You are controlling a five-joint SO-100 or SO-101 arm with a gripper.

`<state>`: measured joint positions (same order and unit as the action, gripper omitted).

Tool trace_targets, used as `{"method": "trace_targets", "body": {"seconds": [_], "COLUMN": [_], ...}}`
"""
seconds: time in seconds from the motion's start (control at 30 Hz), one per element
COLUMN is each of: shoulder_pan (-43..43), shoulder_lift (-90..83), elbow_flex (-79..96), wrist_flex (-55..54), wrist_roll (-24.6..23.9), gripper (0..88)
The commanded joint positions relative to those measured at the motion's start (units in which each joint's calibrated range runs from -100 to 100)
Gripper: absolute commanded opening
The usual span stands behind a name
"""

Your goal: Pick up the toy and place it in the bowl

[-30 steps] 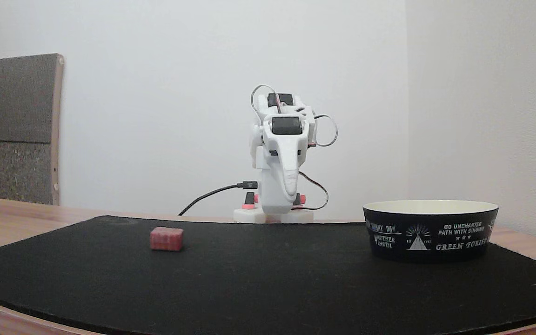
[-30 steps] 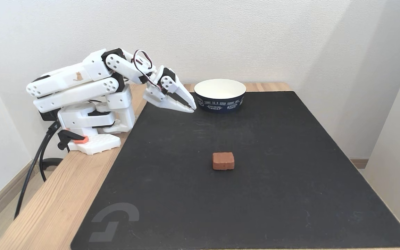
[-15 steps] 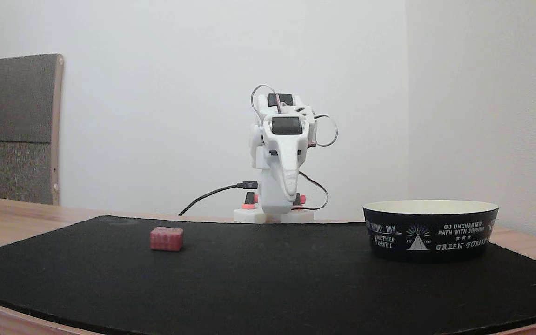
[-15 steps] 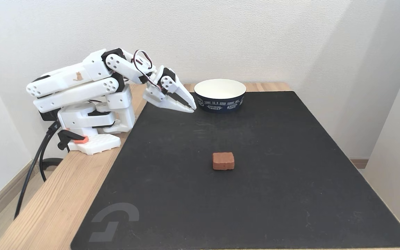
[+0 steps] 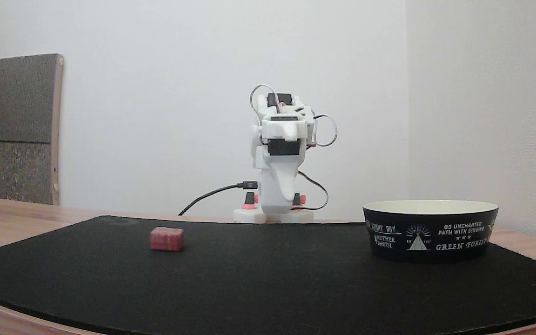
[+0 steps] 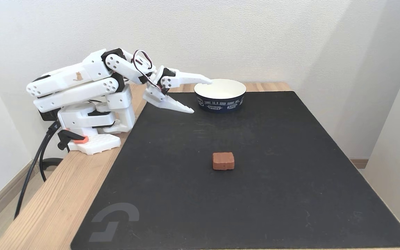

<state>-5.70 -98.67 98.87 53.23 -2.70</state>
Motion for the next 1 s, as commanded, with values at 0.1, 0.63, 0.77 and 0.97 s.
{"method": "trace_targets", "body": {"seconds": [0.1,0.63,0.77,0.97], "shoulder_pan": [1.98,39.87,43.72,41.13], "shoulder_lift": [3.25,77.2,88.87,103.71], "elbow_flex": [-1.75,-71.15,-83.14,-91.7], "wrist_flex": [-0.73,6.13,4.35,2.4], "wrist_roll": [0.15,23.21,26.5,26.24], "gripper": [41.1,41.1,41.1,41.1]}}
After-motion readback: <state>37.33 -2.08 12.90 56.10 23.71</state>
